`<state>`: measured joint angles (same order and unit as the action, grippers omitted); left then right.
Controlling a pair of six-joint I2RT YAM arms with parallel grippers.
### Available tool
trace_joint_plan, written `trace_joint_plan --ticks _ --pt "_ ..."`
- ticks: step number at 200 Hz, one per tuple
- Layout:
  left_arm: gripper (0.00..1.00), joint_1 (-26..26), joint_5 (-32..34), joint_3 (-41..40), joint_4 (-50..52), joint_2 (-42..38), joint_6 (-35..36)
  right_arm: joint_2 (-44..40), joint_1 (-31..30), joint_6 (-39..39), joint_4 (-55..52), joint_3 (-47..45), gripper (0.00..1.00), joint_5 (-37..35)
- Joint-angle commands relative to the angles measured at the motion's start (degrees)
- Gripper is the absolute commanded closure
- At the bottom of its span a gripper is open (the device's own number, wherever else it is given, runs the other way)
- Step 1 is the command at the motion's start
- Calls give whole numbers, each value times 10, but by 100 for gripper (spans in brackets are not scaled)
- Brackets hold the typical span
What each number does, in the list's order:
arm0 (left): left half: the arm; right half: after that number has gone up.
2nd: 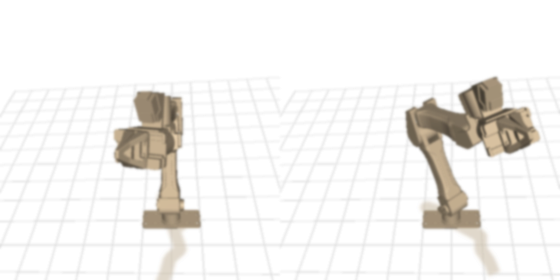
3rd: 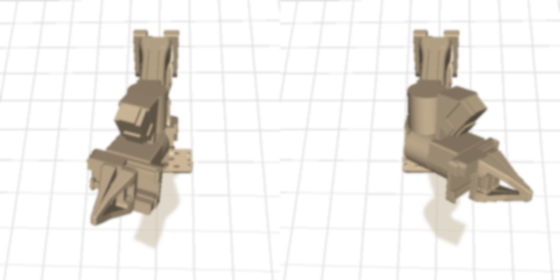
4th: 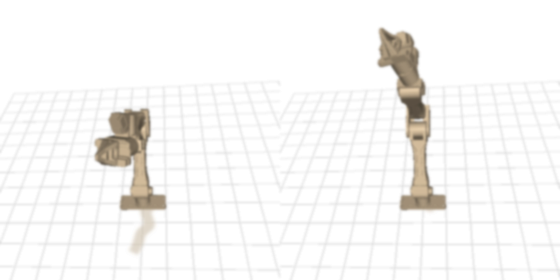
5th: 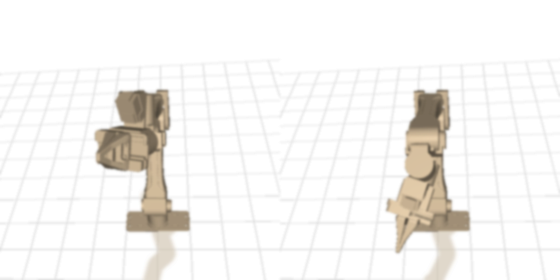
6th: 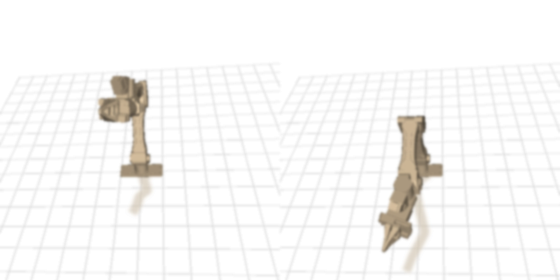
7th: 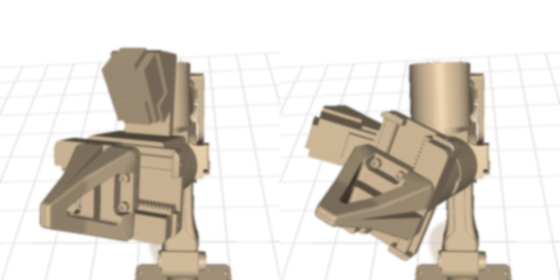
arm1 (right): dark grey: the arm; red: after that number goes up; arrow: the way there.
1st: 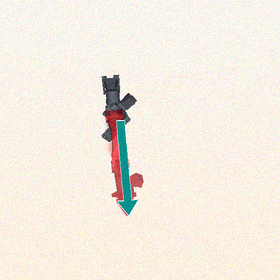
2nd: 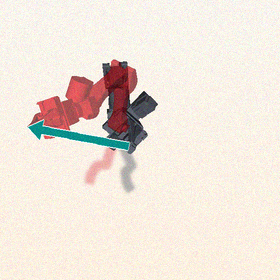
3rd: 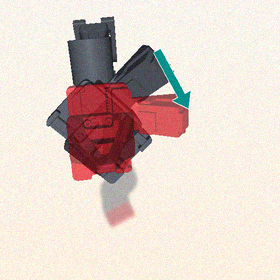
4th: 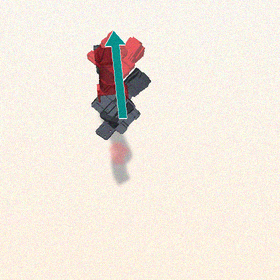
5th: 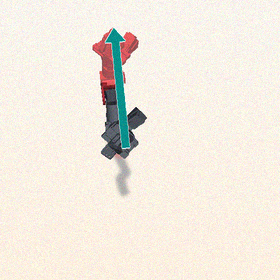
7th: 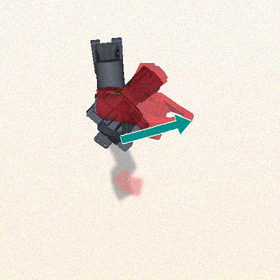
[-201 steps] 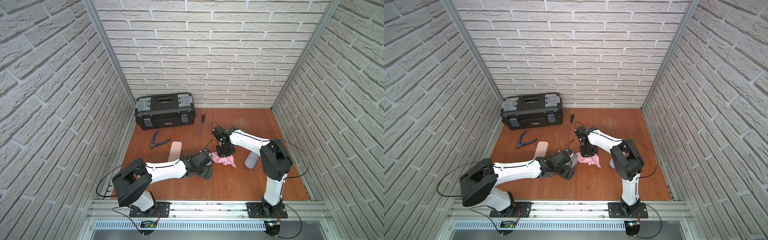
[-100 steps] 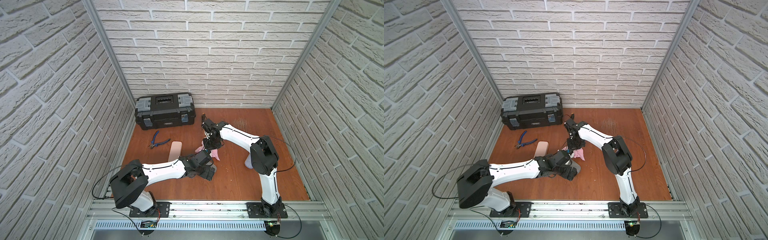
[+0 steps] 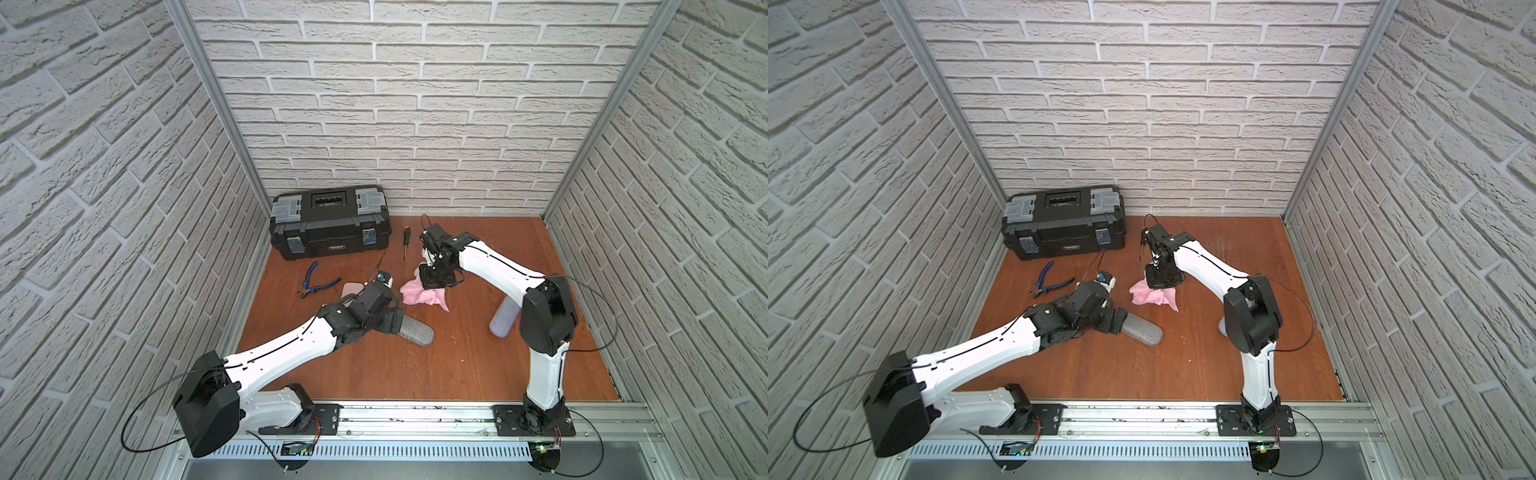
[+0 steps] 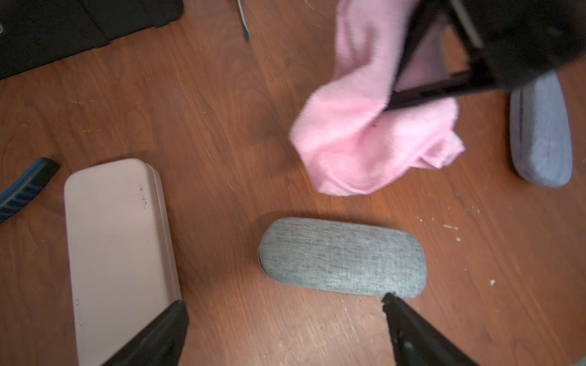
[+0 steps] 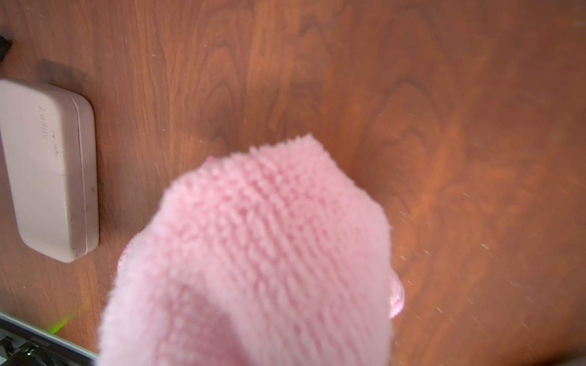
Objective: Wipe the eyeglass case
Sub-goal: Adjust the eyeglass case at the center of the board.
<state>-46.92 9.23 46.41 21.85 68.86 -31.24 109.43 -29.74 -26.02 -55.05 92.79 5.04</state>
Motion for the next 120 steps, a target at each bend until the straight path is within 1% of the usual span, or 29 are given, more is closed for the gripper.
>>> trace_joint_plan --ticks 1,18,28,42,52,64,86,97,120 --pt "2 13 -78 -13 -60 0 37 -83 0 -3 -41 -77 98 -47" --pt "4 22 -80 -6 -60 23 59 -126 -1 -5 -69 -142 98 -68" --pt "6 31 -88 -2 -64 41 60 -147 -4 -7 -78 -179 98 -58" --pt "9 45 -118 2 -79 71 47 -168 -12 -14 -83 -225 98 -50" --pt "10 48 -132 8 -87 94 38 -183 -18 -24 -75 -256 98 -44" --pt "11 50 -144 13 -88 118 30 -189 -28 -35 -52 -285 98 -20" --pt "11 59 -146 10 -82 155 28 -159 -56 -46 -2 -290 98 14" --pt "11 69 -157 4 -98 164 27 -137 -56 -50 20 -284 98 29" --pt "10 78 -195 8 -128 187 18 -88 -50 -25 30 -251 98 21"
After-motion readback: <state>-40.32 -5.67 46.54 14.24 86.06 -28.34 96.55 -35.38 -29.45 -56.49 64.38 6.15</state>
